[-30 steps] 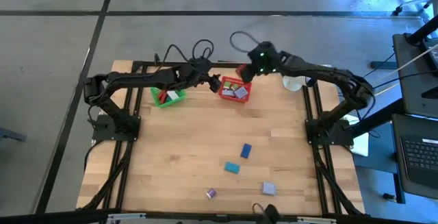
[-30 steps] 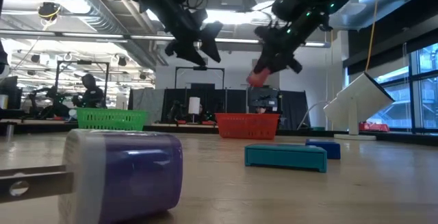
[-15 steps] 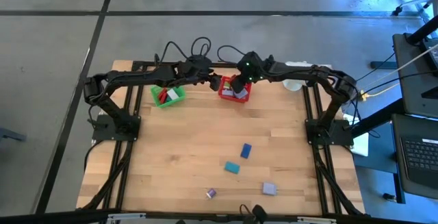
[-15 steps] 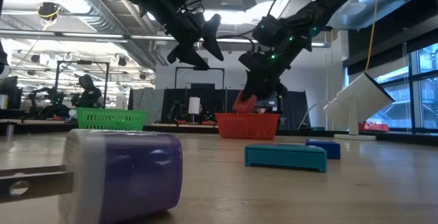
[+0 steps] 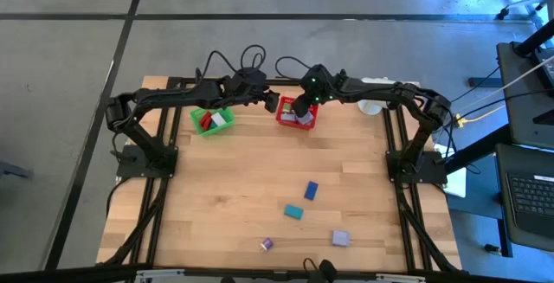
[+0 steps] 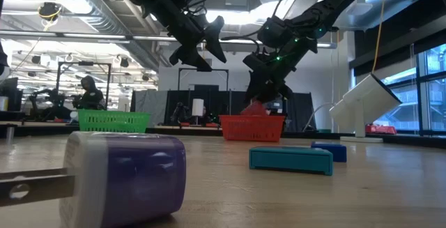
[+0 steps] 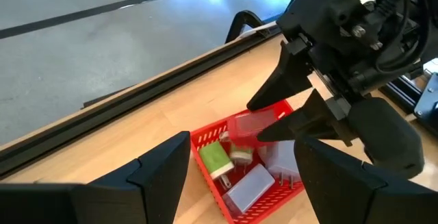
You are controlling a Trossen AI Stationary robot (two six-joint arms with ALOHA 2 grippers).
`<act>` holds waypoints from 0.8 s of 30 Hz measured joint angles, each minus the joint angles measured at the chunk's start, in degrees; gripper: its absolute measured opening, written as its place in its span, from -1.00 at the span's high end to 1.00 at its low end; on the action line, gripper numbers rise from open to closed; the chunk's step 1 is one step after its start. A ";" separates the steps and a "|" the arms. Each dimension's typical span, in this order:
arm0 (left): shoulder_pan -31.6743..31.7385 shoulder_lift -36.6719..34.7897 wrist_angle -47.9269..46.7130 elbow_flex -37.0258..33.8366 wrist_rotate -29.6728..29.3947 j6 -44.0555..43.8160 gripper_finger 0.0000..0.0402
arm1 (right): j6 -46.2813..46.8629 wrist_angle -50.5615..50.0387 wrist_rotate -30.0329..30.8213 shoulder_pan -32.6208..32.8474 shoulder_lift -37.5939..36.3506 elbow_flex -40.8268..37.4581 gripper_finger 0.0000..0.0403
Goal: Pick & Place Office items
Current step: Put the red charger adapter into the red bin, then put the violet charger adapter into the red bin
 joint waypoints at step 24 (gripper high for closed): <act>-4.17 0.00 -7.62 0.00 9.62 6.96 -0.28 | -5.39 -35.25 -9.07 0.47 -34.03 0.02 -0.09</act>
